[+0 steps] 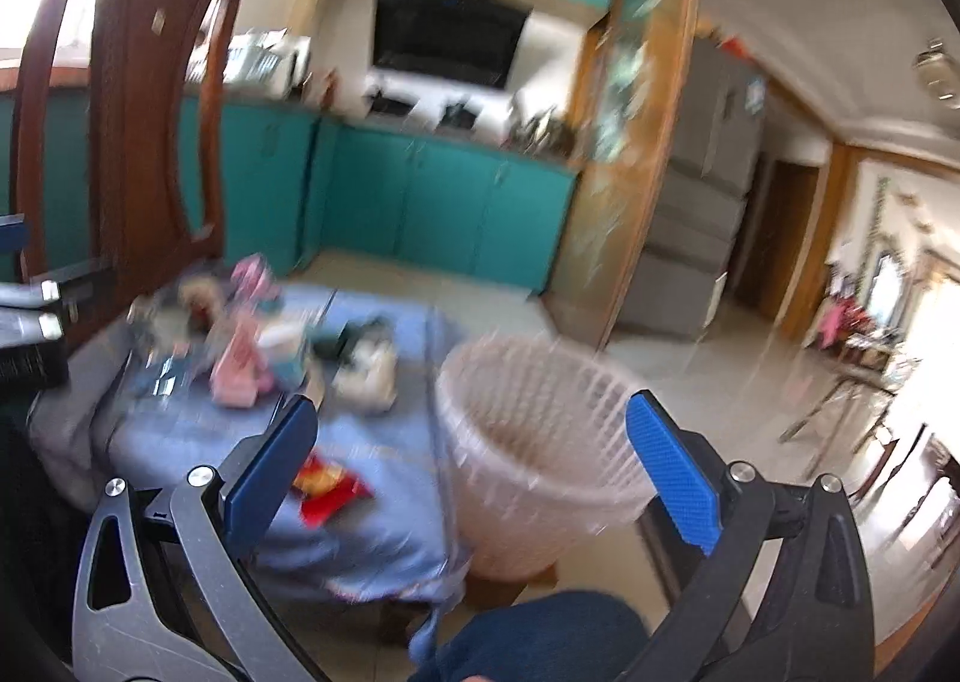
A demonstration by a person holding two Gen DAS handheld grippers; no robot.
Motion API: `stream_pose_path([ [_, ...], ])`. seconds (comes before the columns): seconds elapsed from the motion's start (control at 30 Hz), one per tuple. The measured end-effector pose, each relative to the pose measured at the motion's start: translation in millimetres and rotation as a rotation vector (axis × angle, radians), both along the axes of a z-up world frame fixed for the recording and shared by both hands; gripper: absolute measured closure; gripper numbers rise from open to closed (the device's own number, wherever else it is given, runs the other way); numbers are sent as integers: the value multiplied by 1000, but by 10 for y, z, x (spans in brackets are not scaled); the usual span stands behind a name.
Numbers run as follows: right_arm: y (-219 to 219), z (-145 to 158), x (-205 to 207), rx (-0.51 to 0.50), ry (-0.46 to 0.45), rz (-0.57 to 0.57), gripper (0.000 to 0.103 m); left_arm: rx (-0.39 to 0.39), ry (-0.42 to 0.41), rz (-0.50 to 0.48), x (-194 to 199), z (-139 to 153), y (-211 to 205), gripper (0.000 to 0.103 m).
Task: Collect trash
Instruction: 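Grasp the red snack wrapper with the right tool, then grasp the clear plastic bag with the left tool while the right tool holds the wrapper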
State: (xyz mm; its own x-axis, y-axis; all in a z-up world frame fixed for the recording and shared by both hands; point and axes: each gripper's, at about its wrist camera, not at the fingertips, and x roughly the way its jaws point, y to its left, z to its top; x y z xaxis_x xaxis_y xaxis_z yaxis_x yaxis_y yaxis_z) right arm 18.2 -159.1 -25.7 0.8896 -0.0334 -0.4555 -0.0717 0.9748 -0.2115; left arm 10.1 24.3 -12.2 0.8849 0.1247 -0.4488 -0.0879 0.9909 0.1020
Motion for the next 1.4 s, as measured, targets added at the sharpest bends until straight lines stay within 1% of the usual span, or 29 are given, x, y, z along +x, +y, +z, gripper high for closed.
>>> stream_pose_path([
  [0.1,-10,-244,242,35,115,111,3,-26,91,11,165,-172,118,3],
  [0.17,15,-417,496,44,216,180,3,-45,150,5,271,-300,193,3],
  [0.2,46,-468,585,46,243,205,4,-48,165,7,303,-337,211,4],
  [0.27,155,-567,761,29,303,272,7,-51,199,5,385,-434,254,10],
  [0.3,213,-590,800,17,314,302,10,-54,209,5,410,-467,267,12],
  [0.37,413,-644,896,-38,332,385,13,-75,244,4,499,-555,331,20],
  [0.4,473,-683,935,-57,347,414,15,-93,261,5,545,-595,377,21],
  [0.47,657,-836,1060,-126,396,474,20,-120,285,11,614,-651,449,22],
  [0.53,760,-971,1134,-196,408,493,24,-130,306,31,693,-721,525,22],
  [0.57,813,-1043,1183,-233,413,493,32,-126,314,37,723,-747,539,22],
  [0.6,846,-1108,1243,-253,428,489,49,-121,323,41,762,-777,554,22],
  [0.63,863,-1162,1320,-253,453,483,58,-116,329,41,790,-791,554,22],
  [0.67,859,-1170,1382,-228,463,484,69,-108,334,40,825,-807,551,22],
  [0.7,858,-1161,1414,-210,467,491,70,-97,342,39,868,-827,543,21],
  [0.77,851,-1108,1450,-187,456,496,71,-70,361,47,980,-878,534,13],
  [0.9,863,-1001,1444,-204,396,459,71,-56,381,67,1137,-959,541,9],
  [0.97,849,-939,1421,-209,381,448,71,-45,395,78,1215,-1014,537,8],
  [1.03,819,-949,1422,-206,373,447,71,-32,405,81,1254,-1046,525,8],
  [1.27,761,-895,1374,-202,351,443,71,-18,374,87,1231,-981,507,8],
  [1.4,781,-868,1357,-192,340,449,71,-33,414,86,1306,-1072,532,8],
])
